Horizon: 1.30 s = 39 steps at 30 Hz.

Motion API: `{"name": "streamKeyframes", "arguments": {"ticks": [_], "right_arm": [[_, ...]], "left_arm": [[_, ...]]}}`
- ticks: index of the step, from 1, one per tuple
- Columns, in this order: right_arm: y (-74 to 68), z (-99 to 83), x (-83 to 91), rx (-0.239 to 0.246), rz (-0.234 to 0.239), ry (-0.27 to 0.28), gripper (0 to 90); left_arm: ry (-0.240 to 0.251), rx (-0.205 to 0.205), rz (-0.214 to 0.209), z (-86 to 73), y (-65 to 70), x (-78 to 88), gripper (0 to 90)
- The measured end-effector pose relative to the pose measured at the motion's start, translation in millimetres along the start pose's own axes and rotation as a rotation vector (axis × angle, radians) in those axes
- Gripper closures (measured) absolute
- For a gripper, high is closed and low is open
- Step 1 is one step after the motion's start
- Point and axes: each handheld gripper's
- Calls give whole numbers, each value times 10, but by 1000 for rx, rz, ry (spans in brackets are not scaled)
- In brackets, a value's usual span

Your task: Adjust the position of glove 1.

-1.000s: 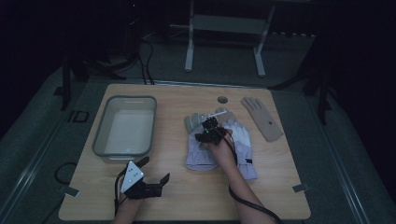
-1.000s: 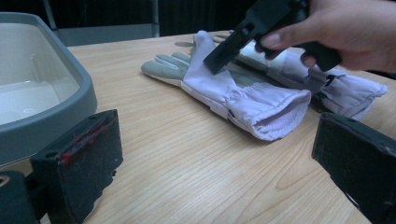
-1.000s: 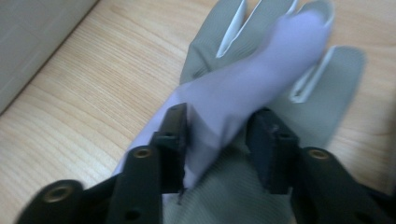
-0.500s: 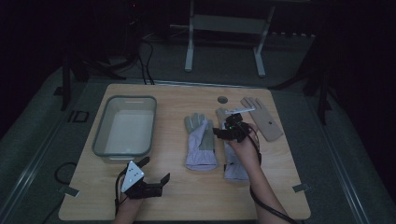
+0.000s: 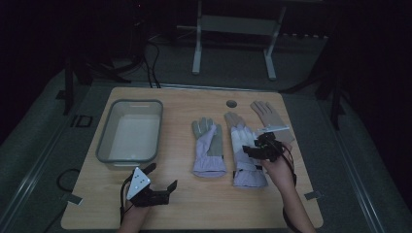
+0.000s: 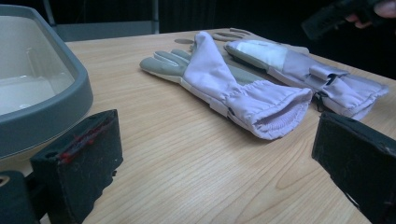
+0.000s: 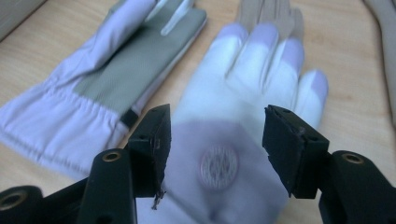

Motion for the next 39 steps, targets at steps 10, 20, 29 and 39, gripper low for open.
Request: {"name": "streamKeyframes", "arguments": {"ticks": [10,20,29,39], "right_arm": [[93,-177,-130,31,17,-57,389],[94,-334,-378,17,21,-94,529],[81,-349,-329,-29,44,-90,670],[136,-360,-16,-94,59,-11,736]], "left_arm": [[3,6,2,-1,-13,5,20],[4,8,-10,-2,-3,14,19],[-2,6,-2,-4,-7,4,19],[-4,2,5,-4,-11,7,20]]}}
Point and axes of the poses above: each handheld gripper's, and its own axes: x roughly backward along the jaws, z roughly out of its top, y roughly to its right, and after that the axes turned 3 degrees about -z, right-handed
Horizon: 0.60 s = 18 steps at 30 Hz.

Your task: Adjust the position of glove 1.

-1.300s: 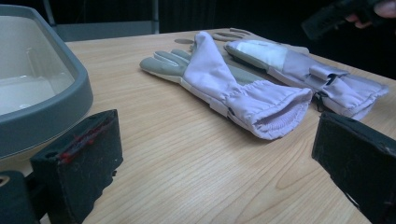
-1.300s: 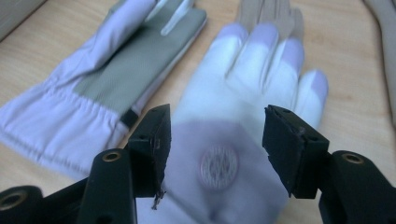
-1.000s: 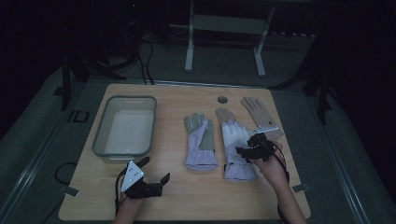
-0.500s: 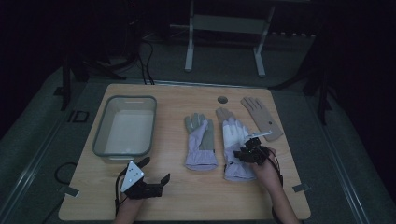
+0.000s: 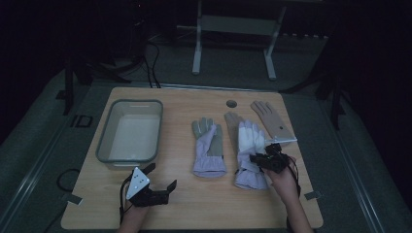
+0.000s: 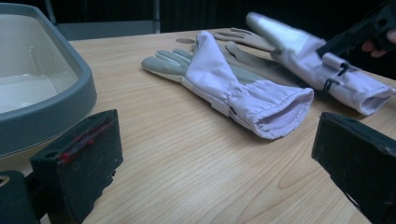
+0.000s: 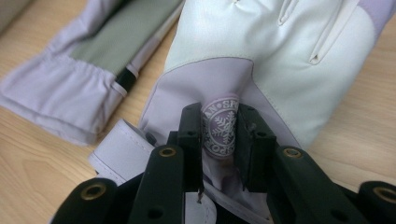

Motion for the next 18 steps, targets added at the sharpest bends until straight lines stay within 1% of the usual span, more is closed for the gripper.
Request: {"name": "streamKeyframes", "arguments": {"ticks": [4,7,8,11,14,18], "right_arm": [[23,30,180,-41,5,52,741],[14,85,317,-45,-7,83,741],[9,110,361,-36,-12,92,740],[-24,207,486,-30,-19,113,740],[-64,326,579,-17,-24,133,739],[-159,487,685,5,-21,166,739]], "left_arm": [[0,-1,3,-1,-1,-2,20],[0,0,4,0,-4,-2,20],[1,2,4,0,-4,-3,19],[-1,-1,5,-1,-3,-6,19],[-1,-1,4,0,-2,-8,19],[0,0,6,0,-3,-7,20]]}}
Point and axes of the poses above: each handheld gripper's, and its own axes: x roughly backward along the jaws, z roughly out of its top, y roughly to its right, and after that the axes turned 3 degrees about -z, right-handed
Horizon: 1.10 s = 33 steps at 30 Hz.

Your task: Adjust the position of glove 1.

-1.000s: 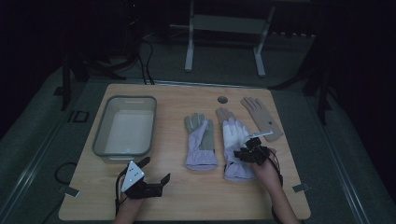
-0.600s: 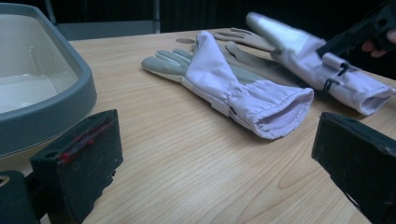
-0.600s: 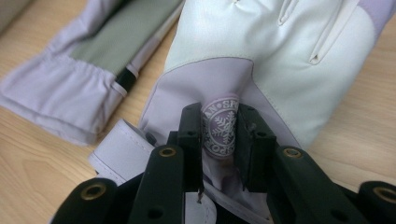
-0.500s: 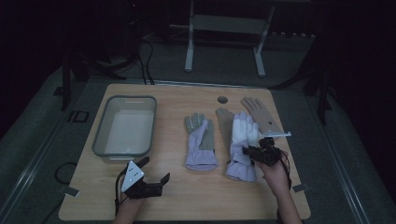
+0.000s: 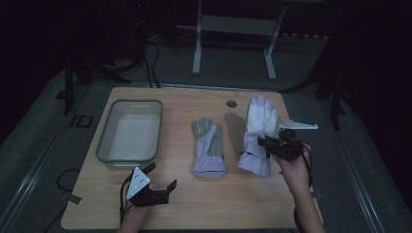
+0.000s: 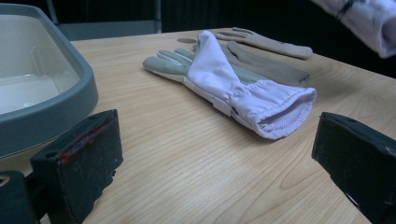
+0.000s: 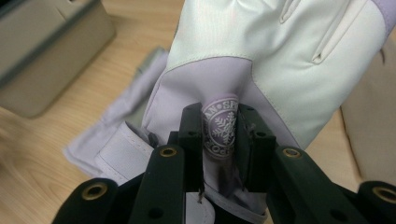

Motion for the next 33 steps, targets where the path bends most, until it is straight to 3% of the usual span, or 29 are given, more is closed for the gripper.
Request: {"name": "streamKeyframes", "arguments": {"ticks": [8,12,16,17,25,33], "right_arm": [[-216,292,35,40,7,30,739],[-402,505,-20,78,17,31,740],[-525,605,-69,96,32,25,741],[-621,644,-120,114,41,22,740],[-910,712,-372,152,82,-4,740],[-1079,610,-704,179,99,-83,740]], "left_arm": [[3,-4,-1,1,3,1,19],[5,-5,-3,4,4,2,20],[6,-4,-9,5,3,1,19],[4,-4,-11,5,3,-2,20],[8,-12,-17,14,9,7,19],[10,-20,-24,23,27,12,20]]}}
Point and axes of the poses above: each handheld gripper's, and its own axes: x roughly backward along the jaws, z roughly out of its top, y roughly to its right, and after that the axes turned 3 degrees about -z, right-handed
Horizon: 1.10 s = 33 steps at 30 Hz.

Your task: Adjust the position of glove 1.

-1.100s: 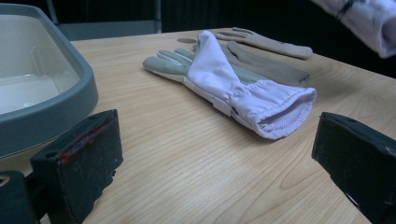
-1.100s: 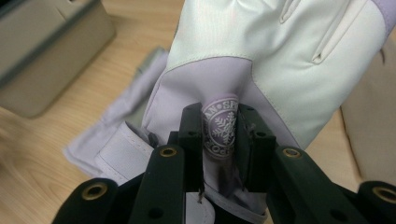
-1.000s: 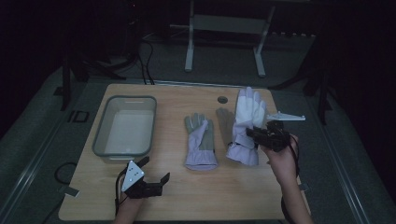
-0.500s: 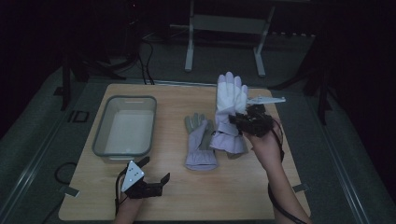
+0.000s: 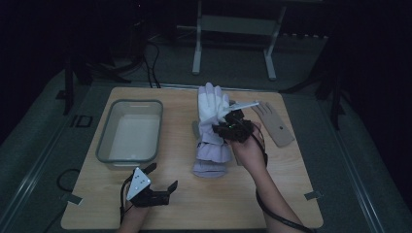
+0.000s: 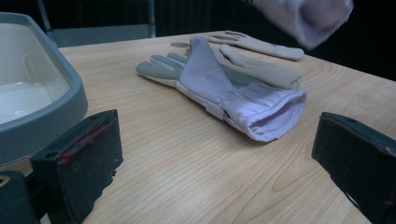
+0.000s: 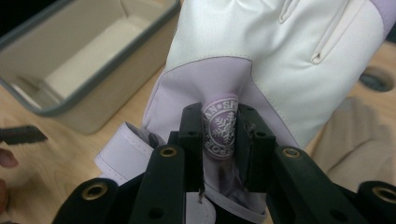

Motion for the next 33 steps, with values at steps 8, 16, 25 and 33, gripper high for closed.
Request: {"name": "streamKeyframes", "arguments": {"ticks": [8,16,25,33], "right_arm": [[-20,-164,-303,-7,8,-93,739],[7,-330,-562,-26,15,-160,734],[54,-439,-808,-50,8,-196,717],[83,-542,-894,-70,18,-187,688]], "left_arm": [[4,4,0,5,-7,6,20],[4,4,-2,2,-3,-1,20],[3,3,-6,2,-2,0,20],[-4,3,-15,-4,4,-15,20]]}}
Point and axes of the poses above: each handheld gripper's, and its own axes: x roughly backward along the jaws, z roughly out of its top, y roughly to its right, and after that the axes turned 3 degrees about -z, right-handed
